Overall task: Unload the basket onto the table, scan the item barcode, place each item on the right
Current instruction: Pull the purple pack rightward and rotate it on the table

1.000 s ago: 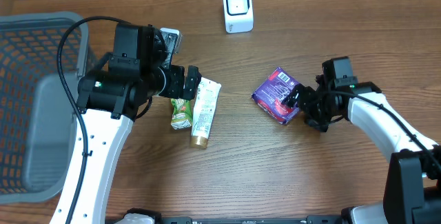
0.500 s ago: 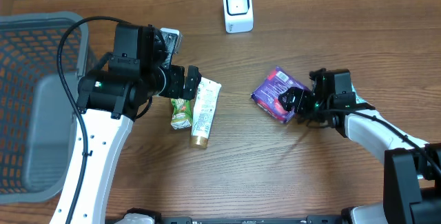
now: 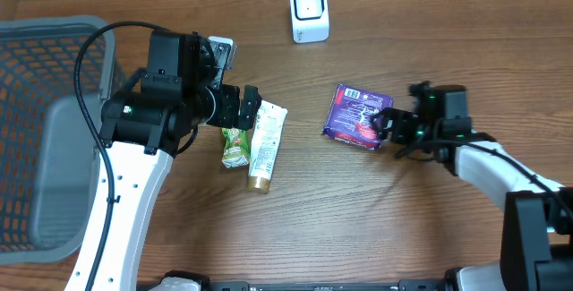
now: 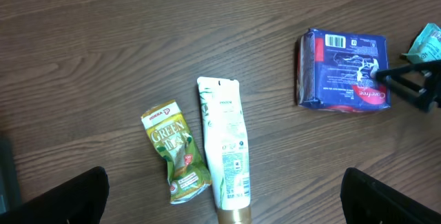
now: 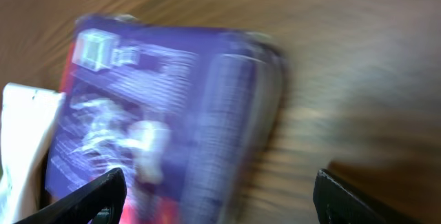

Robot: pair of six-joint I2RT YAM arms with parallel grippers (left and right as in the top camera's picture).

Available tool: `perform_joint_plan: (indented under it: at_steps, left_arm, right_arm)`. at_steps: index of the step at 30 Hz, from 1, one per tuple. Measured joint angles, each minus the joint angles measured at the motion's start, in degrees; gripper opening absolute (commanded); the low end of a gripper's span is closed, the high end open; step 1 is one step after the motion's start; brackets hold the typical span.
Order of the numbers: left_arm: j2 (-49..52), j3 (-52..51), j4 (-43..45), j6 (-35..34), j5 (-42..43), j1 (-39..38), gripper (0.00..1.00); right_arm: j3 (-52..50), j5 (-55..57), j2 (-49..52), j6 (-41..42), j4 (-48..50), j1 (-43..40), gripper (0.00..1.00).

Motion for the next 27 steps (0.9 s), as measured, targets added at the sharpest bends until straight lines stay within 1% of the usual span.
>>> perform_joint_plan:
  at_steps: [1,3,6,10,11,12,18,20,21,22,23,24,27]
  left_arm:
    - [0.0,0.0,0.02,0.0,0.0,0.0,1.0]
    - [0.0,0.0,0.0,0.0,0.0,0.0,1.0]
    - [0.0,0.0,0.0,0.0,0.0,0.0,1.0]
    - [0.0,0.0,0.0,0.0,0.0,0.0,1.0]
    - [0.0,0.0,0.0,0.0,0.0,0.0,1.0]
    - [0.0,0.0,0.0,0.0,0.0,0.0,1.0]
    - [0.0,0.0,0.02,0.0,0.0,0.0,1.0]
    - [0.0,-0.02,0.02,0.0,0.0,0.0,1.0]
    - [0.0,0.0,0.0,0.0,0.0,0.0,1.0]
    - [0.0,0.0,0.0,0.0,0.0,0.0,1.0]
    - [0.0,0.0,0.0,0.0,0.0,0.0,1.0]
    - [0.0,0.0,0.0,0.0,0.0,0.0,1.0]
    - [0.0,-0.02,0.0,0.0,0.0,0.0,1.0]
  right_arm:
    - [0.02,-1.86,0.2,1.95,-0.39,-2.05,0.87]
    - [0.0,-3.69,0.66,3.34,-0.39,-3.61,0.86]
    - [0.0,-6.71,3.04,4.79,-0.02,-3.63,0.84]
    - [0.87,-14.49,7.69,5.51,5.38,-3.61,0.83]
    - [0.98,-15.54,8.33,5.55,6.03,-3.58,0.8]
    - [1.07,-16.81,8.83,5.73,6.51,-3.58,0.75]
    - [1.27,-20.79,11.98,6.32,8.24,-3.58,0.59]
    - [1.64,-22.91,13.86,6.25,10.12,-3.58,0.44]
    - [1.77,-23.96,15.06,6.27,10.95,-3.58,0.31]
    - [1.92,-24.24,15.5,6.49,10.95,-3.48,0.24]
    - [1.95,-24.44,15.91,6.6,10.73,-3.48,0.1]
    - [1.92,-25.33,16.2,6.64,10.05,-3.69,0.04]
    - [1.92,-28.44,16.15,6.69,8.96,-5.27,0.04]
